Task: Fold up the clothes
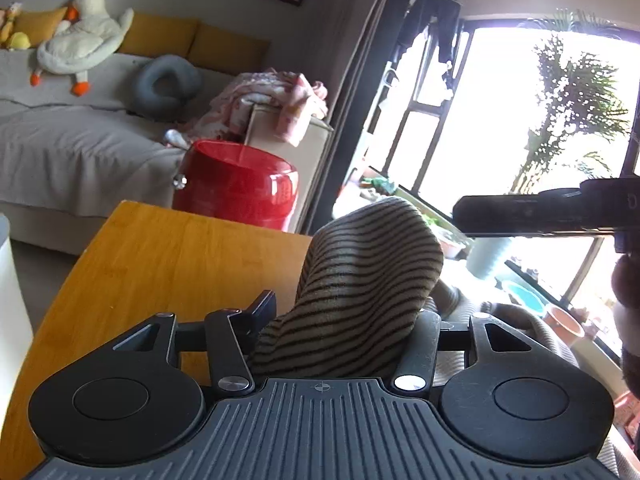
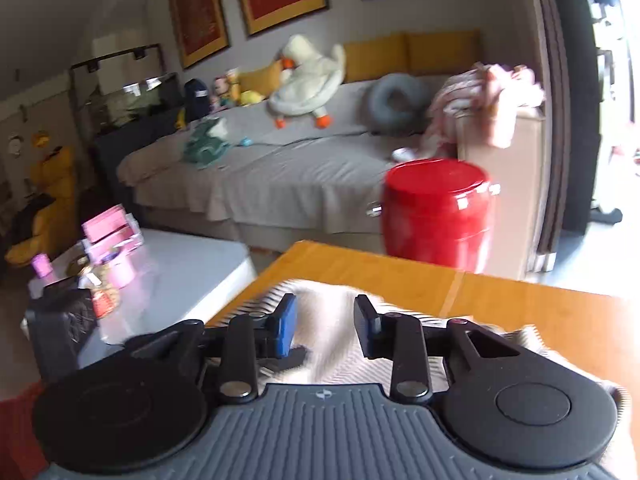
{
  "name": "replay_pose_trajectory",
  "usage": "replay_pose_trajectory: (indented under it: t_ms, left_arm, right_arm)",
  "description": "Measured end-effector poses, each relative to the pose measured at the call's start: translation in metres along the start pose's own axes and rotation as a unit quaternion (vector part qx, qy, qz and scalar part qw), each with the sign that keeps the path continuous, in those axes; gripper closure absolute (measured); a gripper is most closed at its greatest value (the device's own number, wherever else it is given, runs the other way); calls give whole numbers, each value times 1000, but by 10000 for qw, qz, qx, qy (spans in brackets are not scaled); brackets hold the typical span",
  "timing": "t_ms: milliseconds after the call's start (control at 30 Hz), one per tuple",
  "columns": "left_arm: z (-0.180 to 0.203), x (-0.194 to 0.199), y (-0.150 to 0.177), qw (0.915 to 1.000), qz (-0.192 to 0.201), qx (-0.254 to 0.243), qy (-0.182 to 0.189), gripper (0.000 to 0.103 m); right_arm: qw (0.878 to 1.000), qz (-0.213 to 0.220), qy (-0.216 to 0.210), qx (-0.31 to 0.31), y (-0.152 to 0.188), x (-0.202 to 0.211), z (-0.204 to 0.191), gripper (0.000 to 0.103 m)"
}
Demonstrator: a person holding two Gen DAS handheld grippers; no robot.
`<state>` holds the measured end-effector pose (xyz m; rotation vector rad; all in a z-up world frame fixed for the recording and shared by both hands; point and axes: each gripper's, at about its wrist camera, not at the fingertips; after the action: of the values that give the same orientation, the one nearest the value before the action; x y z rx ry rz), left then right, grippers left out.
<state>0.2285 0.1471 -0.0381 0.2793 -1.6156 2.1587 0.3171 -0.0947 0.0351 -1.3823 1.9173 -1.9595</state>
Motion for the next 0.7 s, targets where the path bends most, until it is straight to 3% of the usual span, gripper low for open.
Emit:
replay_pose_trajectory:
  t_ms: [100, 233, 367, 400, 467, 533, 567, 600, 633, 700]
  left_arm:
    - [-18, 2, -8, 9993, 148, 153, -321, 57]
    - [-38, 3, -13, 9972, 155, 458, -563, 58]
    - [-39, 2, -12, 9972, 117, 401, -627, 59]
    - [-39, 2, -11, 9972, 110, 397, -628, 59]
    - [-40, 2, -11, 9971, 93, 417, -628, 59]
    - [-44, 1, -10, 9967, 64, 507, -628, 59]
    - [-46, 1, -9, 9965, 48, 543, -632, 59]
    - [-47, 0, -9, 9963, 32, 575, -637, 59]
    - [-49, 0, -9, 9961, 16, 607, -642, 59]
    - [-52, -1, -8, 9957, -11, 675, -637, 58]
  right_arm:
    - [9981, 76, 601, -53, -1, 10, 22, 72]
    - [9939, -6, 1106, 52, -2, 8, 44, 72]
    - [9956, -381, 852, -29, 3, -24, 53, 71]
    - [9956, -507, 788, -50, 6, -39, 53, 66]
    - [9944, -674, 816, 3, 12, -66, 53, 58]
    - [9918, -870, 932, 103, 19, -93, 54, 58]
    - [9905, -1036, 897, 124, 20, -105, 54, 66]
    - [9894, -1180, 838, 141, 20, -115, 53, 99]
    - [9899, -1207, 728, 163, 17, -117, 49, 100]
    - [9944, -862, 518, 312, 3, -107, 37, 100]
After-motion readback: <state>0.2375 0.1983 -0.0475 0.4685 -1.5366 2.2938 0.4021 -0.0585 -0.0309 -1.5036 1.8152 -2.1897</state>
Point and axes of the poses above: each gripper's, at about its wrist camera, not at the fingertips, and x roughly against the way its jaws point, z to its right, y to its underside, and after that the axes turned 3 degrees about -z, right-handed
